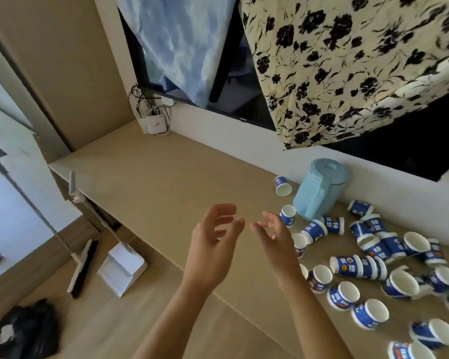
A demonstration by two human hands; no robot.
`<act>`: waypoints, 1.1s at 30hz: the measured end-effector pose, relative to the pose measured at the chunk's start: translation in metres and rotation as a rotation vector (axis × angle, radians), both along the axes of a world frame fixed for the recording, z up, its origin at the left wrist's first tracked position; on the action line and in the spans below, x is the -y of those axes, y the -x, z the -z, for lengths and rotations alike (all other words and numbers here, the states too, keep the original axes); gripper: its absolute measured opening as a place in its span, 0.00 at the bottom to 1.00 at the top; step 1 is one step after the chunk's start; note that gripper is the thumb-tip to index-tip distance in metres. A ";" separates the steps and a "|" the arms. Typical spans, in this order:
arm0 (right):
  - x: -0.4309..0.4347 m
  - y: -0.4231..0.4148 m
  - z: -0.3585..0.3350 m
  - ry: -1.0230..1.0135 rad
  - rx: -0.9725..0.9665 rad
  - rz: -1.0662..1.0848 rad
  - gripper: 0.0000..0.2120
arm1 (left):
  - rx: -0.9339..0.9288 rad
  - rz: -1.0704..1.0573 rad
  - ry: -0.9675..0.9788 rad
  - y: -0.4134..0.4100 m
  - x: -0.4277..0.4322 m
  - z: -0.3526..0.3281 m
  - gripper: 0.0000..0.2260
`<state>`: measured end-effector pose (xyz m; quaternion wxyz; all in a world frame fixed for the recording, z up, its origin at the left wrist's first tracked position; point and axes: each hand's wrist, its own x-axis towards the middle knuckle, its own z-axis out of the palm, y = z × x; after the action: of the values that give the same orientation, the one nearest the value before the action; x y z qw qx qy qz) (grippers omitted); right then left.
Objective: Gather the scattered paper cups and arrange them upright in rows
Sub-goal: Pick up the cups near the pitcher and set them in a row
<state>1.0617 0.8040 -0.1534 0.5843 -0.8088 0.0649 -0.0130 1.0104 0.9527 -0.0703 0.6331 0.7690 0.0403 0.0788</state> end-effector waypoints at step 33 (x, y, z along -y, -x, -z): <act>-0.036 -0.284 0.106 0.134 -0.209 0.438 0.19 | -0.236 0.461 -0.022 -0.337 -0.066 0.078 0.12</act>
<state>1.3460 0.8397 -0.2599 0.5026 -0.8094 0.2977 -0.0600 1.3477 1.0183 -0.1486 0.6169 0.7686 -0.0632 -0.1574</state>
